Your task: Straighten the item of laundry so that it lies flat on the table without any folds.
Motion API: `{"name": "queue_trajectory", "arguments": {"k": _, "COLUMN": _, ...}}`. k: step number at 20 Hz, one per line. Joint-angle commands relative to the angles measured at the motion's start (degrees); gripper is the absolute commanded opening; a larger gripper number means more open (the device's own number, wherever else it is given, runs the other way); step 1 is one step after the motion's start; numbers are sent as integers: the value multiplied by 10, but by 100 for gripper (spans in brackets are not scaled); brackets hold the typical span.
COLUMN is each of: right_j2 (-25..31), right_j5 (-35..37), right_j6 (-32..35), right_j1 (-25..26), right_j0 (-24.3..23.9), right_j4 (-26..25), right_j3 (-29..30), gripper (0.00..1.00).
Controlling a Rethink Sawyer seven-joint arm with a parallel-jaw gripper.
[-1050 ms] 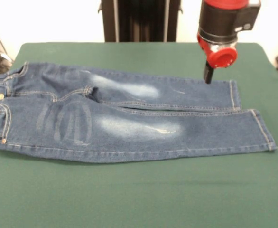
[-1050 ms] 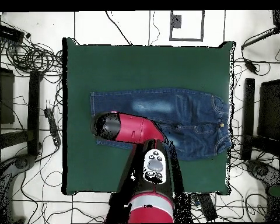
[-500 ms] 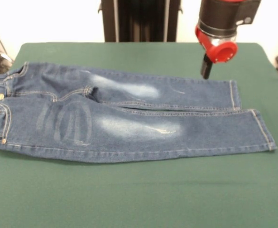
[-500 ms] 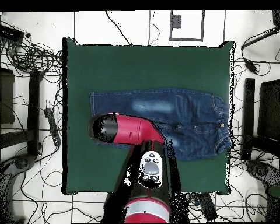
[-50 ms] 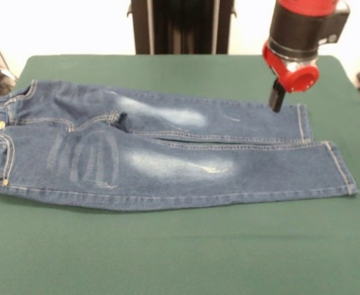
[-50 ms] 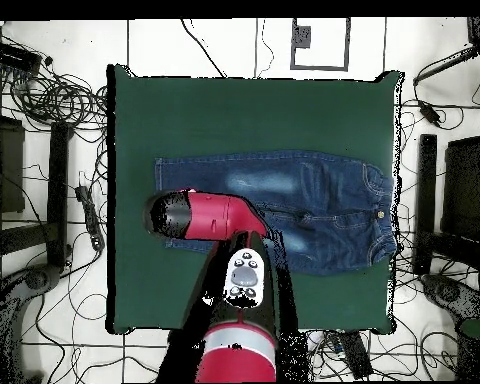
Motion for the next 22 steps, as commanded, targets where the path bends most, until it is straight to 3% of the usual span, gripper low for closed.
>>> {"name": "queue_trajectory", "arguments": {"k": 1, "right_j2": 27, "right_j5": 39, "right_j6": -11, "right_j1": 80, "right_j0": 6, "right_j4": -19, "right_j3": -72, "gripper": 0}}
{"name": "queue_trajectory", "arguments": {"k": 10, "right_j2": 29, "right_j5": 99, "right_j6": -9, "right_j1": 124, "right_j0": 1, "right_j4": -8, "right_j3": -160, "gripper": 0}}
{"name": "queue_trajectory", "arguments": {"k": 15, "right_j2": 29, "right_j5": 109, "right_j6": 72, "right_j1": 154, "right_j0": 59, "right_j4": 26, "right_j3": -192, "gripper": 0}}
{"name": "queue_trajectory", "arguments": {"k": 18, "right_j2": 22, "right_j5": 89, "right_j6": 98, "right_j1": 155, "right_j0": 81, "right_j4": 35, "right_j3": -185, "gripper": 0}}
{"name": "queue_trajectory", "arguments": {"k": 22, "right_j2": 14, "right_j5": 69, "right_j6": 84, "right_j1": 120, "right_j0": 80, "right_j4": 33, "right_j3": -131, "gripper": 0}}
